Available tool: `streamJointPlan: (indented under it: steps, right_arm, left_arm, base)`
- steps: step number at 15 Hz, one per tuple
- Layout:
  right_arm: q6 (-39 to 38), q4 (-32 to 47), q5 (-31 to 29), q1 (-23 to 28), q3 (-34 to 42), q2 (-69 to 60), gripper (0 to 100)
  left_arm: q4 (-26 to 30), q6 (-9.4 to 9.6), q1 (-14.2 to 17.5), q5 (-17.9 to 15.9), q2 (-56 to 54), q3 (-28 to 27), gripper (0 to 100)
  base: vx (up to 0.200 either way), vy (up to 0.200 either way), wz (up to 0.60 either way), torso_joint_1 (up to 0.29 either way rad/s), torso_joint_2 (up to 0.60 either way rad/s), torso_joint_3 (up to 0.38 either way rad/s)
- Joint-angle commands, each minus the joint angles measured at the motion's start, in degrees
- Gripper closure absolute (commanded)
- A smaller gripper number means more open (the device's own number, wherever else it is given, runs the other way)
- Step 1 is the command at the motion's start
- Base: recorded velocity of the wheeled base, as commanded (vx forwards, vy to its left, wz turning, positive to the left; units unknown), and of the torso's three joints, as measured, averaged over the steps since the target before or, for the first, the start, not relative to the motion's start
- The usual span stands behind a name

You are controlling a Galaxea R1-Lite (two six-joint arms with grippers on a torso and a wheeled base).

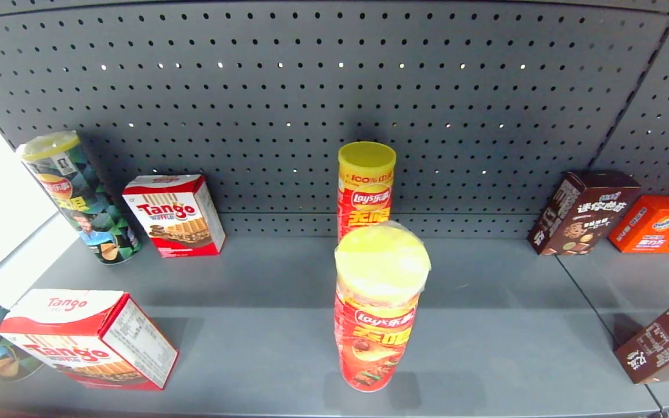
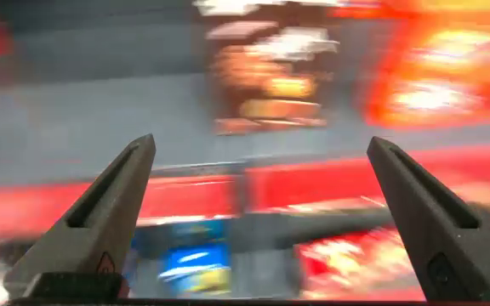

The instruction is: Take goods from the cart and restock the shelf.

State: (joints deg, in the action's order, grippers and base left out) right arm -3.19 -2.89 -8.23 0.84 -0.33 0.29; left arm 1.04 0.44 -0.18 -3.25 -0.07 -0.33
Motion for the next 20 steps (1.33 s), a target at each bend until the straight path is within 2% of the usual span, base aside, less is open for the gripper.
streamJointPlan:
  steps: [1,3,20]
  right_arm:
    - [2.14,1.66,3.13,-0.05,0.33,-0.29,0]
    - [4.69,3.42,6.47,-0.05,0.24,-0.29,0]
    - [3.90,2.98,6.65,-0.05,0.33,-0.29,0]
  left_arm:
    - [0.02,0.00,0.01,0.00,0.07,-0.02,0]
    - [0.02,0.09,0.01,0.00,0.07,-0.02,0]
    - [-0.16,0.09,0.09,0.00,0.07,0.07,0]
  base:
    - [0.000,0.000,0.00,0.000,0.00,0.000]
    - [0.000,0.000,0.00,0.000,0.00,0.000]
    - [-0.012,0.000,0.00,0.000,0.00,0.000]
